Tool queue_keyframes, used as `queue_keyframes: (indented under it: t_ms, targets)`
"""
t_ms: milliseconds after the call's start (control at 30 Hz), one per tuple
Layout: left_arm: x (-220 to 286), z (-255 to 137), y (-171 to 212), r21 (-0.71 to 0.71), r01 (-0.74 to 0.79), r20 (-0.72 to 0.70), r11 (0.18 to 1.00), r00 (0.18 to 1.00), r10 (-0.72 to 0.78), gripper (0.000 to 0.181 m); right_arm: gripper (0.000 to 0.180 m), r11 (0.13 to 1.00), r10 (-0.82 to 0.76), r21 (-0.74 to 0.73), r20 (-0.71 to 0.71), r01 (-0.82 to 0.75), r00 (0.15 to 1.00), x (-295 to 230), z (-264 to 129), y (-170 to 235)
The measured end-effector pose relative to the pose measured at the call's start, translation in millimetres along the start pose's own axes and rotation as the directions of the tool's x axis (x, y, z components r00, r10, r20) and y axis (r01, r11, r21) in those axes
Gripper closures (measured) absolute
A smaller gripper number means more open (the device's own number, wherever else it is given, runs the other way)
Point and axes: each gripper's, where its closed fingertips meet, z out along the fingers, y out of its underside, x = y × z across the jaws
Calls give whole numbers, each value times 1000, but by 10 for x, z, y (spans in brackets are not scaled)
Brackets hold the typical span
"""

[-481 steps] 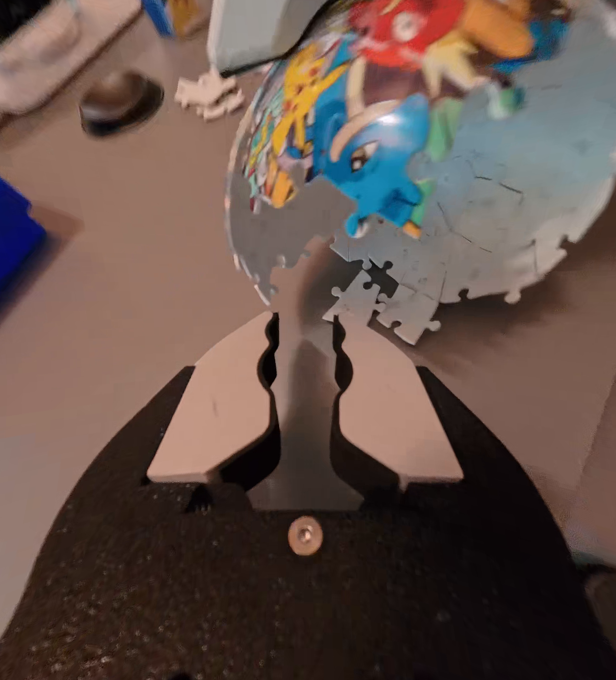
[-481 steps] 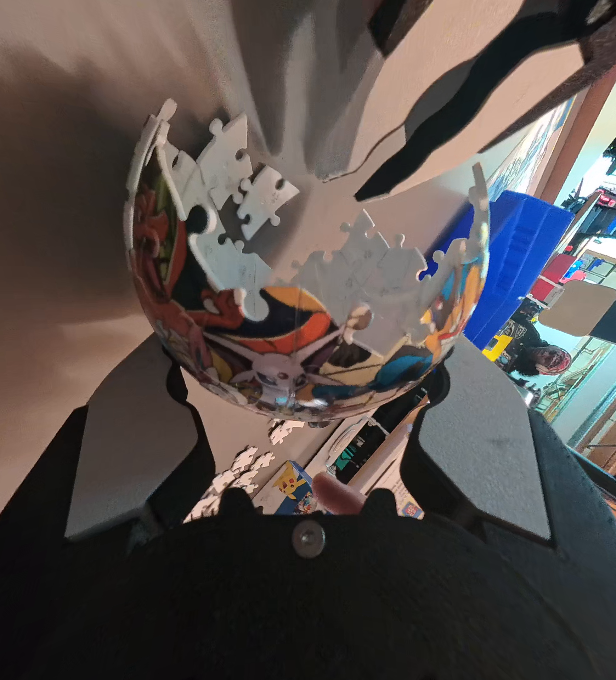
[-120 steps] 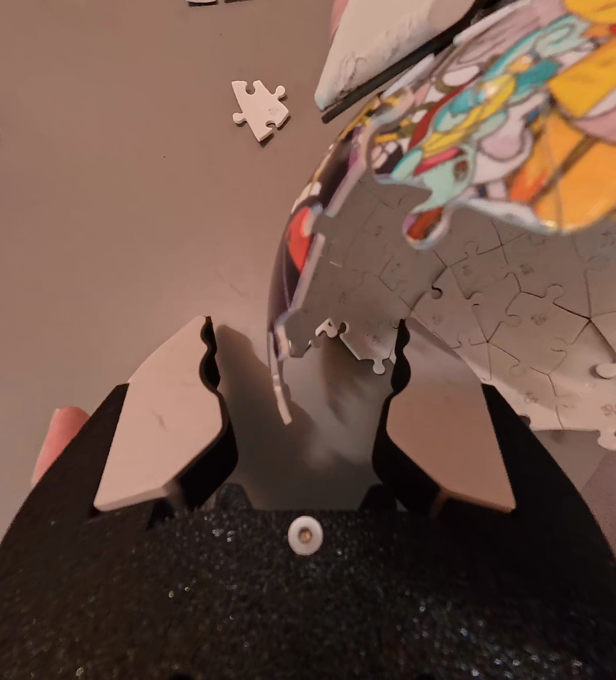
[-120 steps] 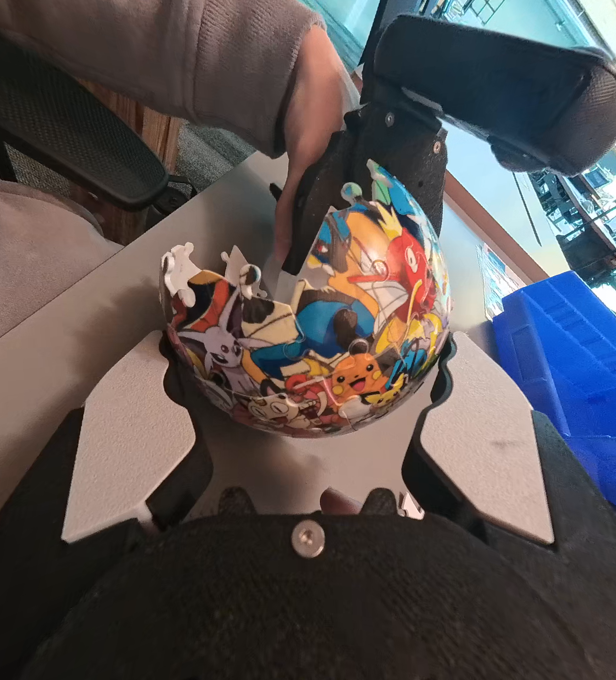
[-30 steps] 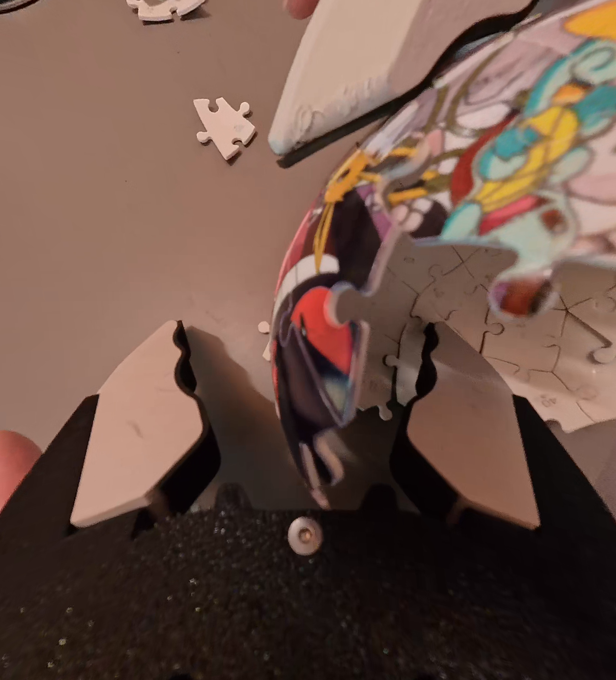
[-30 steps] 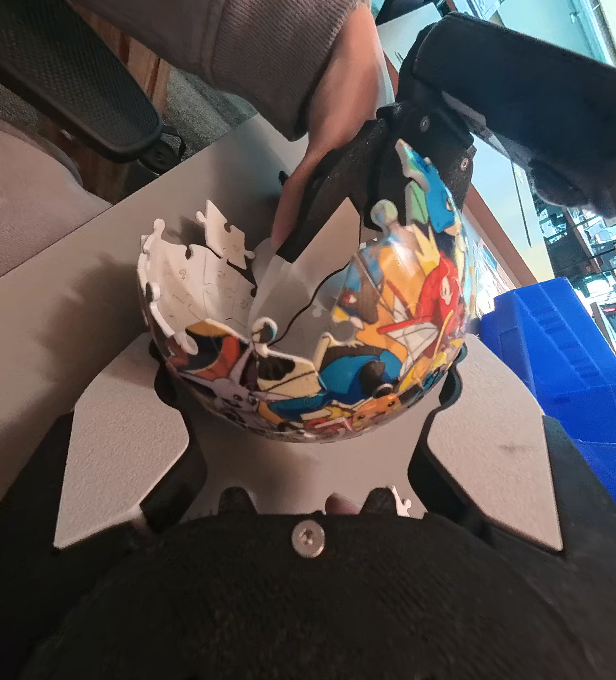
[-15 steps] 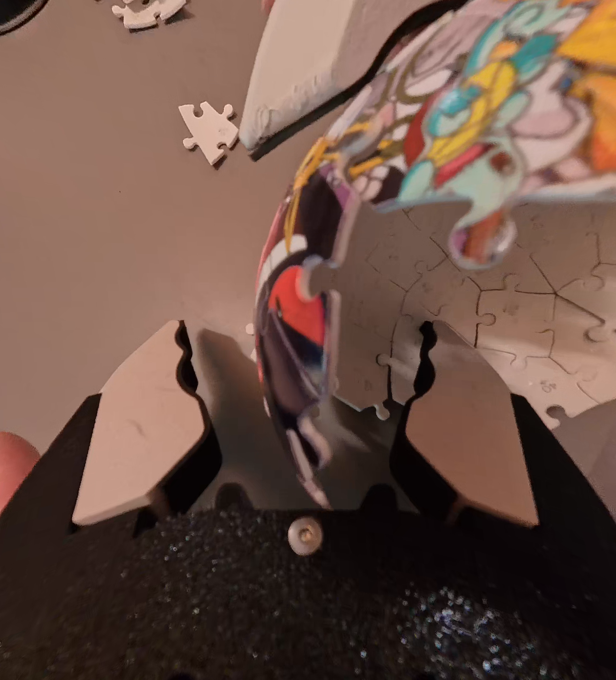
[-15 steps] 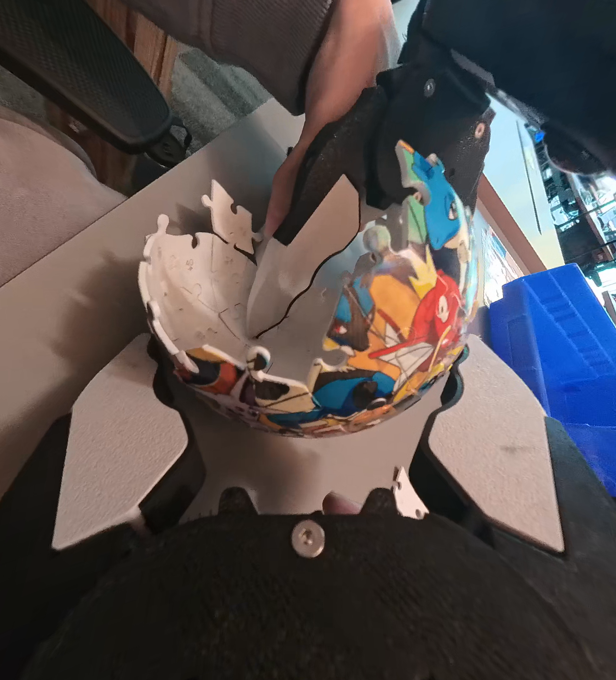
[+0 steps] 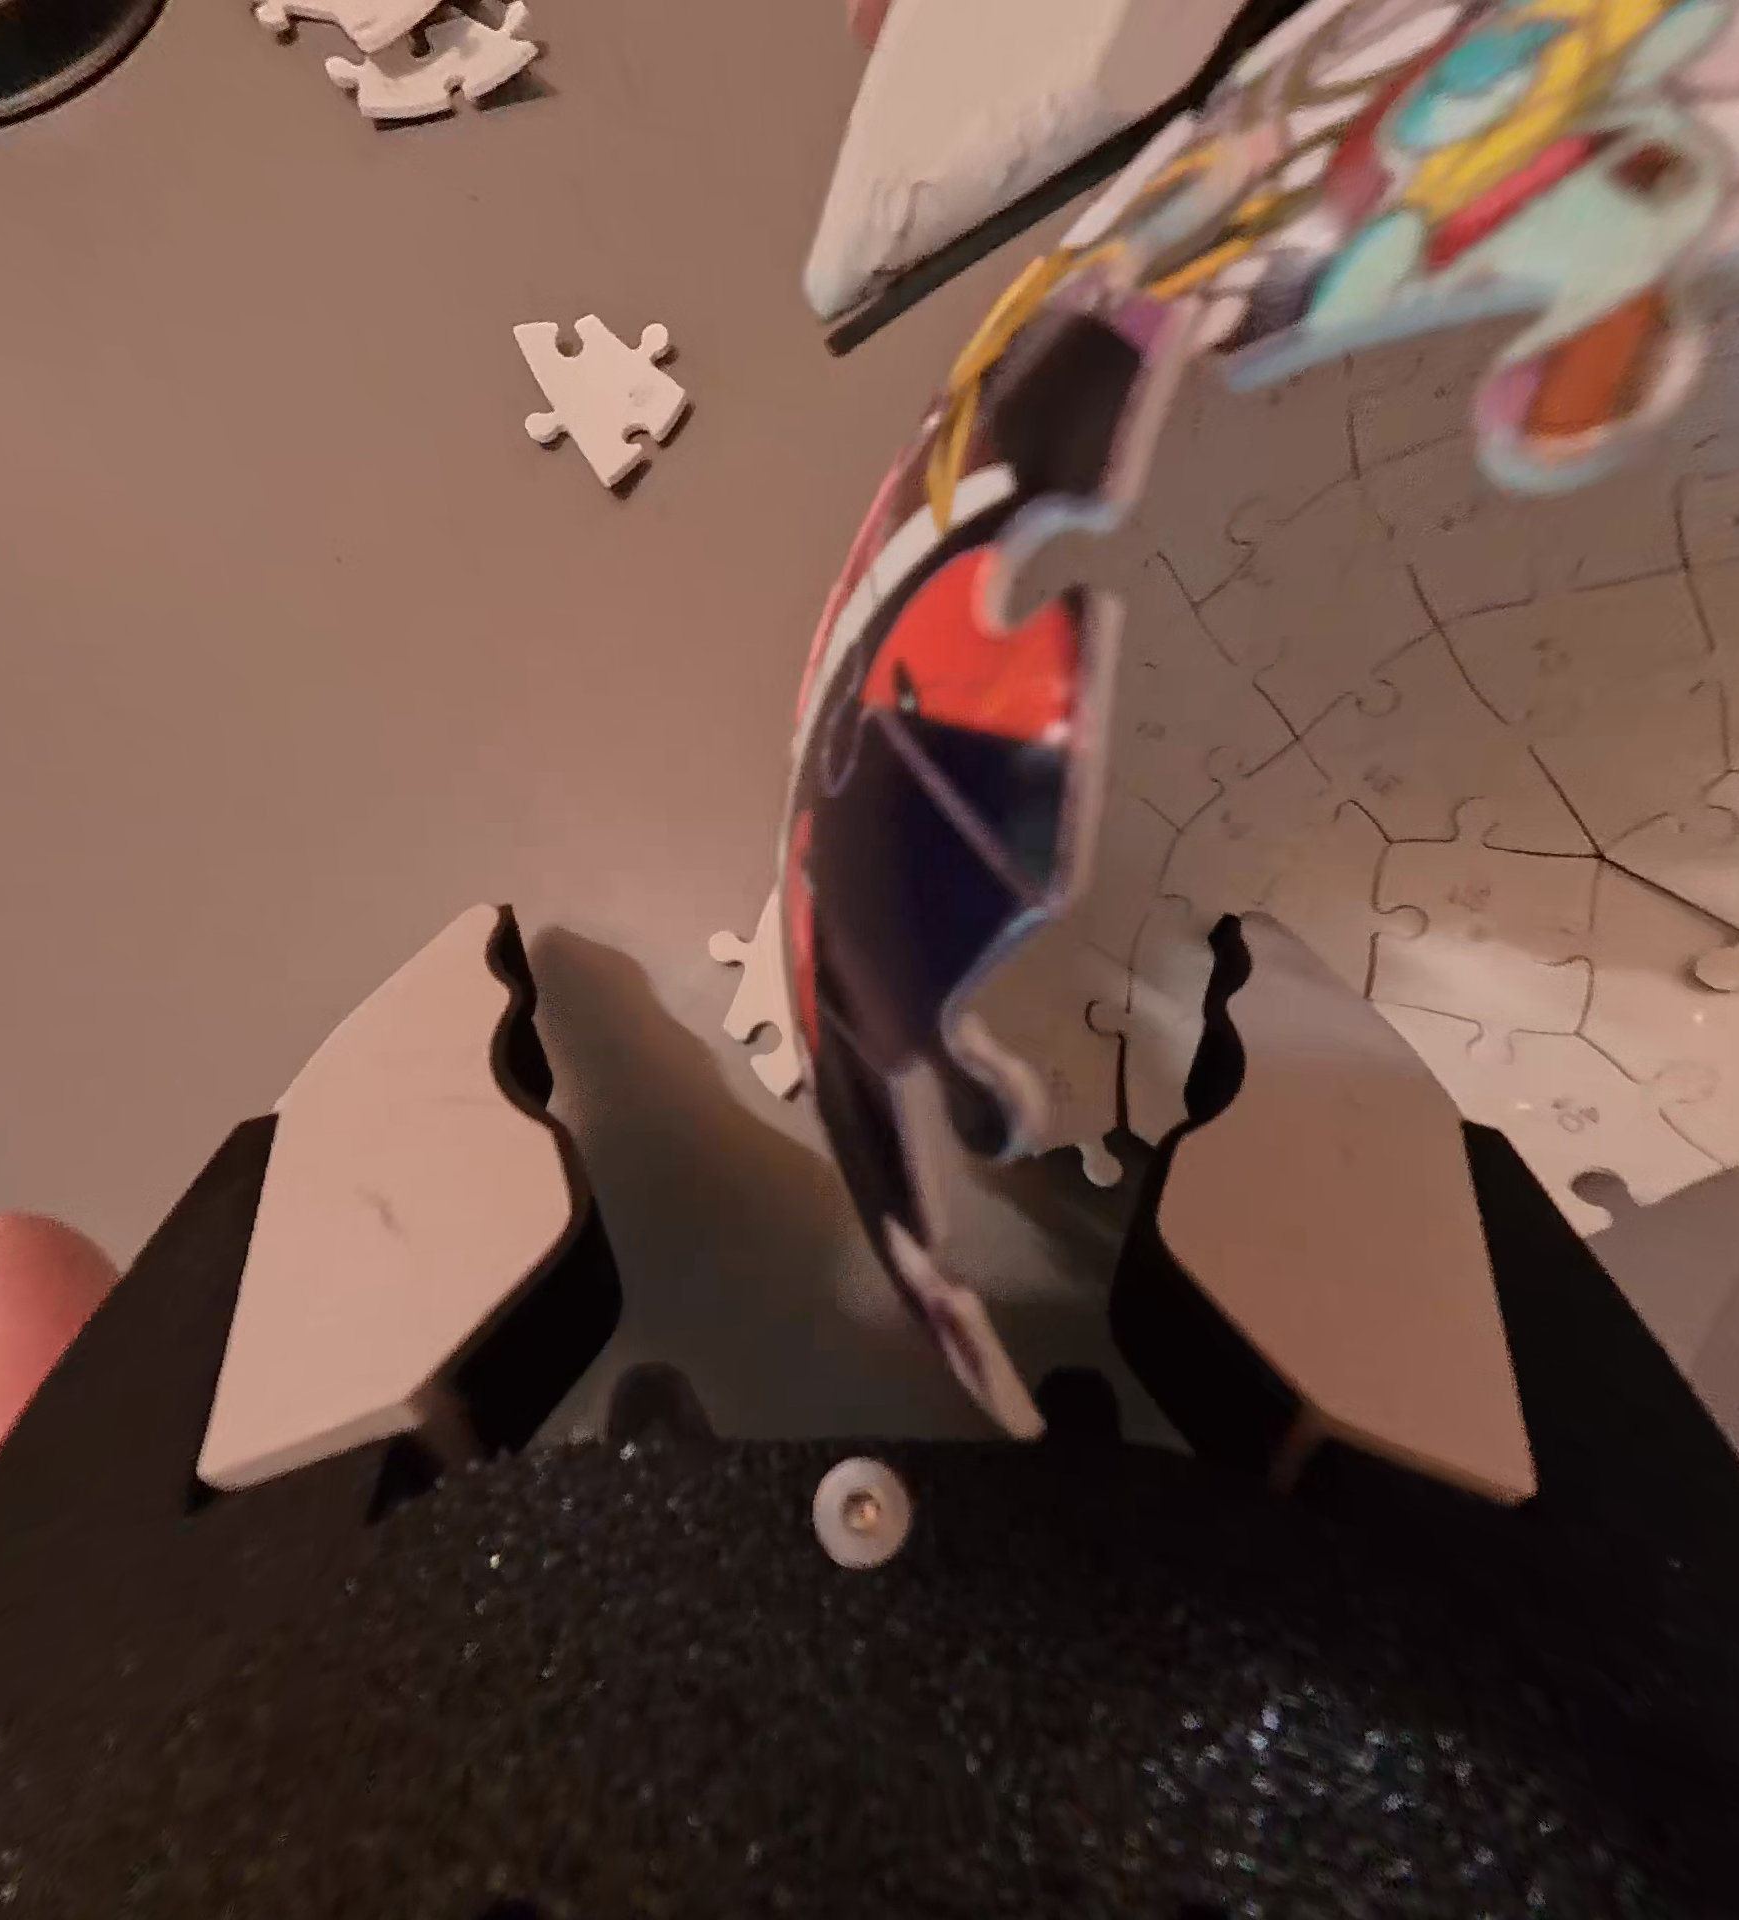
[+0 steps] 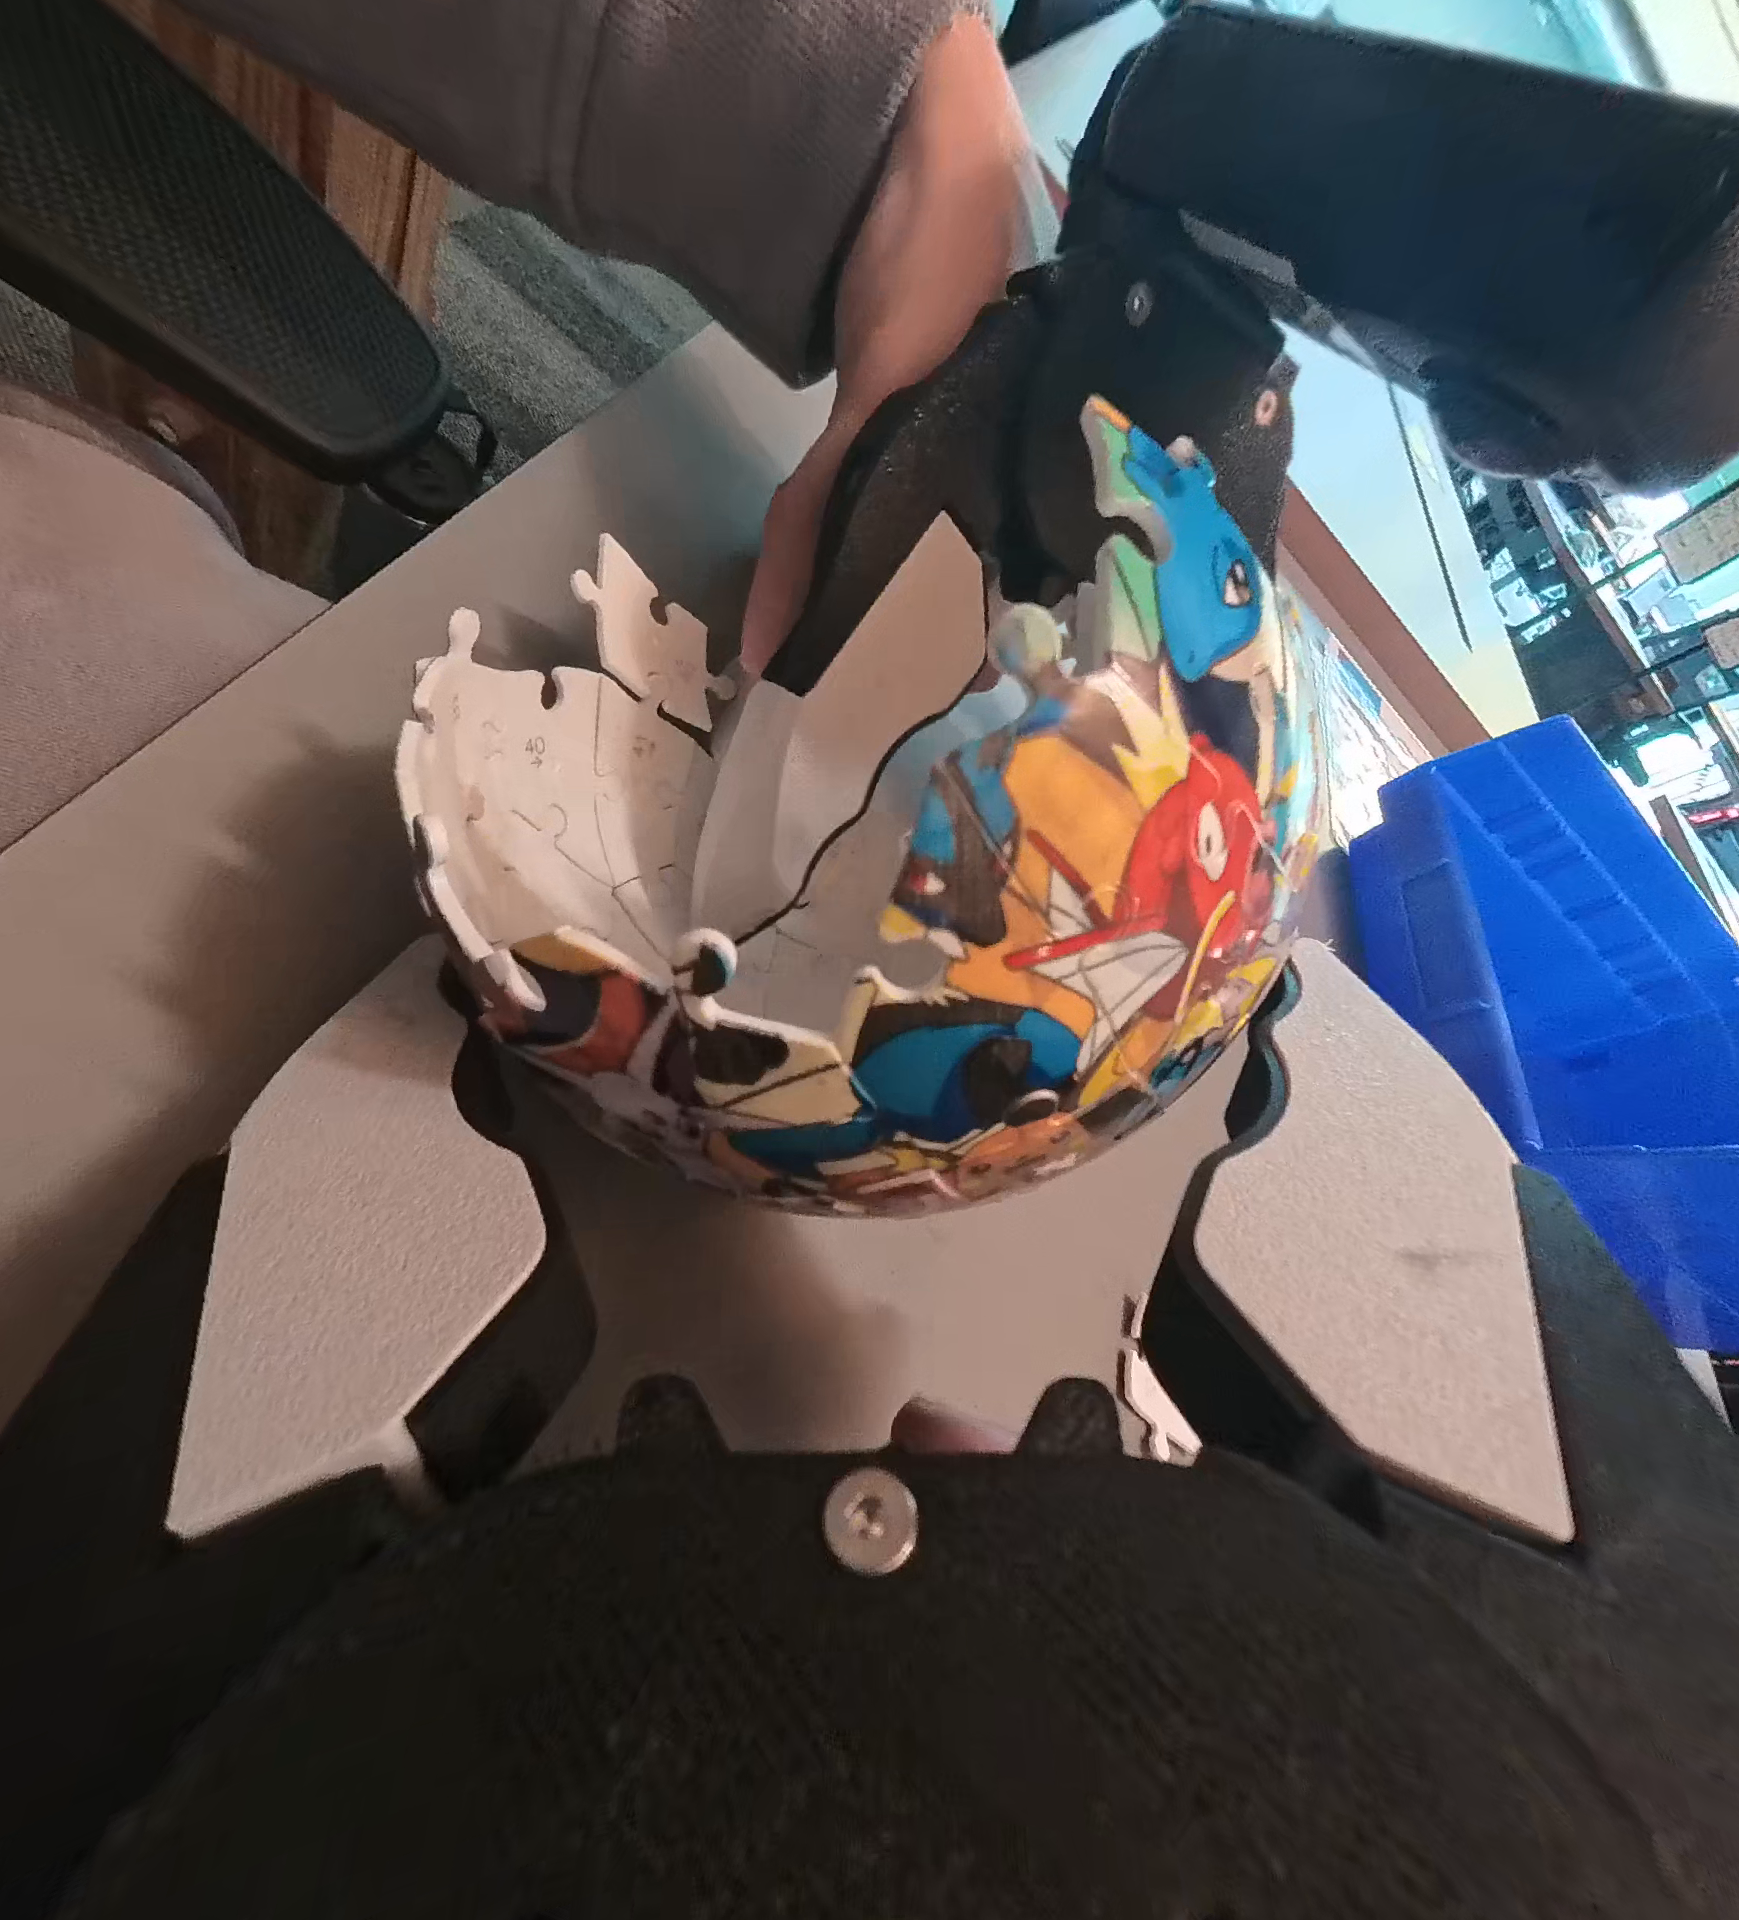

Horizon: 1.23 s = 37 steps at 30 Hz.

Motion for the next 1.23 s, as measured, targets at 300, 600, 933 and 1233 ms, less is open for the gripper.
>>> queue_keyframes:
  t_ms: [300, 600, 933, 1233]
  targets:
    - [-78, -33, -8, -18, -12, 51, 1000, 999, 13, 63, 44, 1000, 0, -5, 0, 0, 1000, 1, -1, 7]
    - [-57, -41, -37, -114, -79, 71, 990, 994, 88, 65, 44, 1000, 29, -3, 2, -29, 1000, 11, 3, 20]
    - [-124, -85, -50, -13, -14, 96, 1000, 995, 15, 73, 45, 999, 46, 6, -6, -46, 999, 19, -9, 29]
    - [-151, -331, 36, -9, 38, 88, 999, 995, -37, 73, 45, 1000, 21, -5, -8, -21, 1000, 0, 0, 9]
